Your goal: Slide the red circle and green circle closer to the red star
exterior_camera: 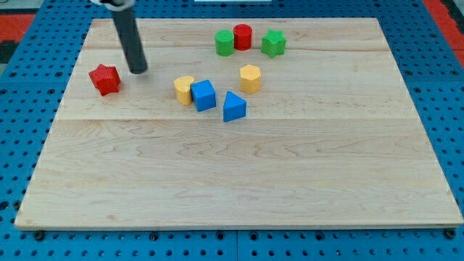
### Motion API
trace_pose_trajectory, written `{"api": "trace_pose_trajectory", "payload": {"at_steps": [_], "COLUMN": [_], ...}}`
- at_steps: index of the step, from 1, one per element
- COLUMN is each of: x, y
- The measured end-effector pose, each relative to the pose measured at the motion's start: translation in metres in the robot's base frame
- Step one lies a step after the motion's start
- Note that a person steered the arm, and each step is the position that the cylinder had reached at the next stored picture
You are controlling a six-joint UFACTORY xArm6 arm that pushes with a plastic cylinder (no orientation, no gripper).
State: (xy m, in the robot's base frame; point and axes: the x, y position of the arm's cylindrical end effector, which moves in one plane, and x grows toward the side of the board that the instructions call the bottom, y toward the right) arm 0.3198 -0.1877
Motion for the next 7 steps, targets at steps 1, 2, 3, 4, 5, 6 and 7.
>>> {"api": "trace_pose_trajectory", "payload": {"at_steps": [1, 2, 3, 4, 5, 6, 7], "x": [0.028, 0.033, -0.047, -0.105, -0.117, -0.077, -0.053], "y": [-0.008, 0.008, 0.112, 0.158, 0.222, 0.259, 0.222]}}
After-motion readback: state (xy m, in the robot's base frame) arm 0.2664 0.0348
